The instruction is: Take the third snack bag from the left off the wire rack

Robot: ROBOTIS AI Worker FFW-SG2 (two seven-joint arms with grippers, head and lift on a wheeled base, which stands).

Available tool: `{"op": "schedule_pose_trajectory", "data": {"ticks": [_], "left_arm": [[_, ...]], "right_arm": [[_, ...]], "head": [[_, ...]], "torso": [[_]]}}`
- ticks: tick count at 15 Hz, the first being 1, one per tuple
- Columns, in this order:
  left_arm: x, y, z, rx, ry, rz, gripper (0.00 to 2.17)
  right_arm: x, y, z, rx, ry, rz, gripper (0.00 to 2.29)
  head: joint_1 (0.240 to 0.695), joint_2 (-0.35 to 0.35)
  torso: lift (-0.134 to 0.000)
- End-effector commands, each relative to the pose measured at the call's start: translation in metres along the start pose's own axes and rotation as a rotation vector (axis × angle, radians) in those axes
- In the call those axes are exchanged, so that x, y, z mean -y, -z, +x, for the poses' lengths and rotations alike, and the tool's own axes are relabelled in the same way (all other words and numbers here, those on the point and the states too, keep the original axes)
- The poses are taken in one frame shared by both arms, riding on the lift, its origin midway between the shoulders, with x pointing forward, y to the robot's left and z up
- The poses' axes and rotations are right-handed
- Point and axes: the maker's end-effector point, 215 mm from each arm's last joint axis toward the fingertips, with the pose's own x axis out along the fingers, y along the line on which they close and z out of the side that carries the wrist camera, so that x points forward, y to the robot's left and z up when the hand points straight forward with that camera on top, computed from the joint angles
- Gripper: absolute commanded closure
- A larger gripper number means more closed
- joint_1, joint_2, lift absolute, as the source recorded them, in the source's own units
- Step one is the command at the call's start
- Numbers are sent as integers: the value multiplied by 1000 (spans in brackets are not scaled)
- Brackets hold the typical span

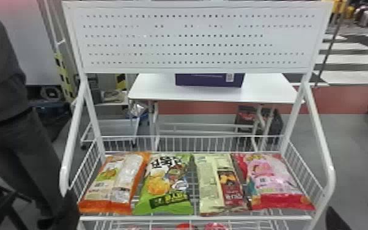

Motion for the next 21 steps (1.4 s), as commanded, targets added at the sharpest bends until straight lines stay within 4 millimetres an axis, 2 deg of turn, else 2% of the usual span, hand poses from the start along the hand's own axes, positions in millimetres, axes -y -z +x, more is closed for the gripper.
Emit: {"op": "schedule_pose_trajectory", "data": {"ticks": [1, 10, 13, 16, 19, 21], "left_arm": [[0, 1, 0, -1, -1, 1, 137], [0, 0, -1, -1, 1, 1, 137], [10, 2, -3, -2, 13, 0, 137], [26, 6, -3, -4, 40, -5, 137], [28, 11, 1, -7, 46, 0, 137], [27, 16, 3, -15, 43, 2, 137]], "right_arm": [[0, -1, 0, 2, 0, 1, 130], [-2, 4, 5, -4, -2, 10, 130], [-28, 39, 43, -86, -47, 31, 130], [-75, 66, 103, -163, -114, 26, 130], [-123, 110, 154, -285, -167, -22, 130], [-136, 137, 182, -354, -175, -29, 130]], "head": [[499, 0], [499, 0], [499, 0], [499, 0], [499, 0], [499, 0]], "torso": [[0], [0], [0], [0], [0], [0]]}}
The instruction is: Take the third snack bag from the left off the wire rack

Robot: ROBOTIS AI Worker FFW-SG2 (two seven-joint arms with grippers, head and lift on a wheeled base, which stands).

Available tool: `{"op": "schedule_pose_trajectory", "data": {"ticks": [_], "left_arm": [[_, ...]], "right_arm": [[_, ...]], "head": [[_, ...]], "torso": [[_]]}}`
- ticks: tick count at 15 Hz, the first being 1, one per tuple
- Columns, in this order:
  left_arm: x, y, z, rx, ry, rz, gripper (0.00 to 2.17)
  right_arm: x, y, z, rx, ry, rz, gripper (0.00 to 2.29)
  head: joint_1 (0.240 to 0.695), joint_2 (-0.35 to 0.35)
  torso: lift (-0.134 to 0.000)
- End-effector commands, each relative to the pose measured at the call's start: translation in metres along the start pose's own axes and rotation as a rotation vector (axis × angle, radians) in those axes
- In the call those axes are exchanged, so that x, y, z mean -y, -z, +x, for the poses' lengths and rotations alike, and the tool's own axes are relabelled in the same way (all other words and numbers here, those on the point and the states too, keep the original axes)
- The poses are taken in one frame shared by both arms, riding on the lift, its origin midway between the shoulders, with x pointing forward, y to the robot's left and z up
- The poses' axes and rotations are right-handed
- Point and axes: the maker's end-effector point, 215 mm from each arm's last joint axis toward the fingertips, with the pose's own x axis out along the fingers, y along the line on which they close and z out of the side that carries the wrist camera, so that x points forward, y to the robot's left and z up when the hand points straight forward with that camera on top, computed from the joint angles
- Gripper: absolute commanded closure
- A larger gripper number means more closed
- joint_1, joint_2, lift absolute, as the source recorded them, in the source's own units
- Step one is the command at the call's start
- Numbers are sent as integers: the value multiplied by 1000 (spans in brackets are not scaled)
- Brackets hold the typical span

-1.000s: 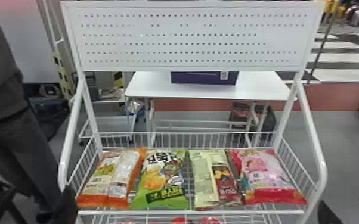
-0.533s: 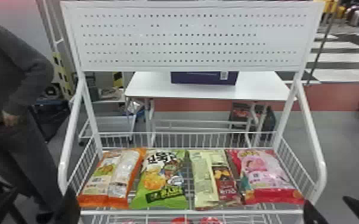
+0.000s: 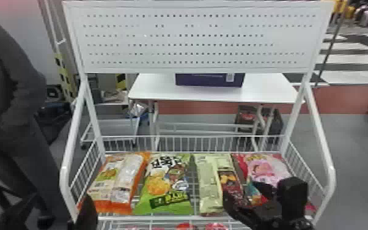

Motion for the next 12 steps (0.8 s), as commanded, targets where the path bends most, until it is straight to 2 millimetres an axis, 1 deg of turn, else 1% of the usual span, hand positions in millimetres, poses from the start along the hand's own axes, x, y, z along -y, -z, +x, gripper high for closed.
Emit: {"op": "schedule_pose_trajectory", "data": {"ticks": [1, 2, 4, 5, 6, 7, 8, 9, 10, 11, 12], "left_arm": [[-1, 5, 2, -8, -1, 3, 137], [-1, 8, 4, -14, -1, 4, 137], [-1, 11, 5, -20, 5, 12, 137], [-2, 10, 5, -19, 5, 15, 137], [-3, 10, 5, -18, 6, 15, 137], [-3, 9, 6, -16, 6, 14, 137], [-3, 9, 7, -15, 7, 15, 137], [-3, 7, 8, -10, 7, 13, 137], [-3, 7, 9, -12, 7, 13, 137], [-3, 9, 10, -17, 6, 12, 137], [-3, 8, 11, -16, 6, 10, 137]], "right_arm": [[-11, 13, 41, -69, -19, -16, 130], [-13, 14, 54, -90, -23, -17, 130], [-20, 17, 70, -112, -33, -26, 134], [-19, 21, 75, -127, -32, -26, 174], [-18, 25, 78, -158, -33, -23, 400], [-18, 36, 78, -205, -42, -22, 755], [-18, 40, 78, -231, -48, -22, 1146], [-16, 50, 75, -272, -47, -9, 1642], [-18, 49, 74, -269, -60, 11, 2061], [-23, 45, 73, -259, -81, 15, 2192], [-24, 41, 70, -244, -81, 12, 2192]], "head": [[499, 0], [499, 0], [499, 0], [499, 0], [499, 0], [499, 0], [499, 0], [499, 0], [499, 0], [499, 0], [499, 0]], "torso": [[0], [0], [0], [0], [0], [0], [0], [0], [0], [0], [0]]}}
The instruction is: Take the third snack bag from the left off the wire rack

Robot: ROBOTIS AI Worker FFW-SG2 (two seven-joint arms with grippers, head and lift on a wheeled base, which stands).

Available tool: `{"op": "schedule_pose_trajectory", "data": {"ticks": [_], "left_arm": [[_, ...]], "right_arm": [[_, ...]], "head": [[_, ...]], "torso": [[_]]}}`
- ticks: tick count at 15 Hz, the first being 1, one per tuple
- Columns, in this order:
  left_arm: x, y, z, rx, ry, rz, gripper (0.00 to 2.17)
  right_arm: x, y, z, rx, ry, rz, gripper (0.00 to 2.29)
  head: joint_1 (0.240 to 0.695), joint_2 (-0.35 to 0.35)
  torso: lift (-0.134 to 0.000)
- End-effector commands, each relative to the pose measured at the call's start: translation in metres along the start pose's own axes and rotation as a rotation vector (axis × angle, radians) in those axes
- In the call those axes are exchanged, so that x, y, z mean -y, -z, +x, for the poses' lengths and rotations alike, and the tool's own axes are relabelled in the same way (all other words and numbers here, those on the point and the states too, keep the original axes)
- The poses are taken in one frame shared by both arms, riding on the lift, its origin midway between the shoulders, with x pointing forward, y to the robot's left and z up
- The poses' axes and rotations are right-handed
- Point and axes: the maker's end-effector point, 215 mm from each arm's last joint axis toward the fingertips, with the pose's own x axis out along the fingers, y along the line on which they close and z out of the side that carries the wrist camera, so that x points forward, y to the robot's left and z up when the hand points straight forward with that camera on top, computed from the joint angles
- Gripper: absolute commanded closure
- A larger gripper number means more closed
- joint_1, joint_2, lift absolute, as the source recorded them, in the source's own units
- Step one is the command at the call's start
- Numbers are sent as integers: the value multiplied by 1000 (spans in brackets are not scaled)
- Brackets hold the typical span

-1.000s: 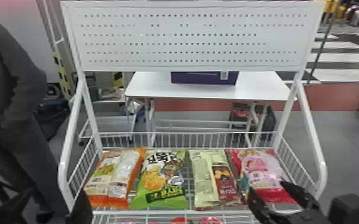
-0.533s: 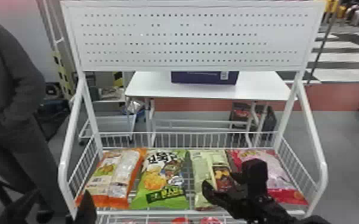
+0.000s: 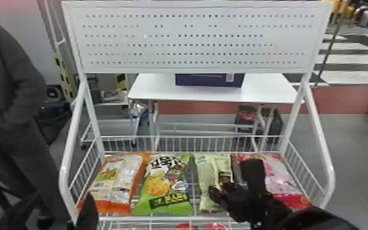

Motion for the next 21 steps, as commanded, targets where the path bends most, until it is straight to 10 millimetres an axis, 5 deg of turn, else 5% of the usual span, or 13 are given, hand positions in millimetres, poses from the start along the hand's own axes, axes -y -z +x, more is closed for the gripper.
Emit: {"op": "schedule_pose_trajectory", "data": {"ticks": [1, 7, 12, 17, 21], "left_arm": [[0, 5, 2, -13, -1, 1, 137], [-1, 7, 4, -25, -8, 7, 137], [-2, 7, 4, -23, -9, 8, 137], [-4, 6, 8, -17, -9, 7, 137], [-12, 3, 9, -13, -22, 9, 137]], "right_arm": [[-6, -10, -7, 39, -8, 0, 2196], [-15, -64, -45, 246, 0, -10, 2196], [-3, -97, -119, 404, 50, -14, 2196], [8, -71, -202, 479, 84, 18, 2192], [43, -55, -257, 525, 175, 2, 2192]], "head": [[499, 0], [499, 0], [499, 0], [499, 0], [499, 0]], "torso": [[0], [0], [0], [0], [0]]}}
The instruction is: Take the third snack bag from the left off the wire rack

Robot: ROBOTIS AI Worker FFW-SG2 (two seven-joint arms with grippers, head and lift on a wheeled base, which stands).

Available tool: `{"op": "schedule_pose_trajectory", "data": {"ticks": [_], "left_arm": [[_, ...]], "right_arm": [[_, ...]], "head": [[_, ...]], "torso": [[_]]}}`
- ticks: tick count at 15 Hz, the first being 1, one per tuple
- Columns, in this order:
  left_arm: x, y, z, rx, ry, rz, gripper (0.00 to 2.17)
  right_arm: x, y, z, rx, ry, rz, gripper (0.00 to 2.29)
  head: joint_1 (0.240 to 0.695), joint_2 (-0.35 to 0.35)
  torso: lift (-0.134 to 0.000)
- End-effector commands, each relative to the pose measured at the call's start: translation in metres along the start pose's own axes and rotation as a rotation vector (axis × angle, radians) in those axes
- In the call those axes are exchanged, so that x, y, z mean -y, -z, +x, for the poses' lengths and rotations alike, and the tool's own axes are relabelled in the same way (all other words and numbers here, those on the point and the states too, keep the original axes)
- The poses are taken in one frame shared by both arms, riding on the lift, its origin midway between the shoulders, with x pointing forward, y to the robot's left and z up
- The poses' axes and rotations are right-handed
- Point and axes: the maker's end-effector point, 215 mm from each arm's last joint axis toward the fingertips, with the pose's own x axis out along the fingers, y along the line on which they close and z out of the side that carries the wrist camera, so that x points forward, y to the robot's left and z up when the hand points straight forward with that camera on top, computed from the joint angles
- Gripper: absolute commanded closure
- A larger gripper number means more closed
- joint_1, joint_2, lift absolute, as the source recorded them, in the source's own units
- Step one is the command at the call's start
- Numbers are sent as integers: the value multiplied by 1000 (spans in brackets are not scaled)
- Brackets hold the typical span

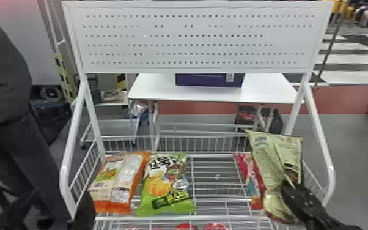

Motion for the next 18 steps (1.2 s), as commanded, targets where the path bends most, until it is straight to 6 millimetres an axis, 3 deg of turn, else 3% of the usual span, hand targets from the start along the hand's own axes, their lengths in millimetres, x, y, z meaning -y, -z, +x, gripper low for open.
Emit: {"op": "schedule_pose_trajectory", "data": {"ticks": [1, 4, 6, 18], "left_arm": [[-4, -1, 0, 1, -5, -2, 137], [-3, 0, 0, -2, -3, -6, 137], [-2, -1, 0, -1, -1, -7, 137], [-2, -5, -6, 1, -1, -9, 137]], "right_arm": [[27, -17, -31, 59, 48, -29, 2196], [61, -27, -55, 91, 110, -27, 2192], [73, -30, -62, 96, 131, -26, 2192], [70, -32, -65, 102, 127, -24, 2192]], "head": [[499, 0], [499, 0], [499, 0], [499, 0]], "torso": [[0], [0], [0], [0]]}}
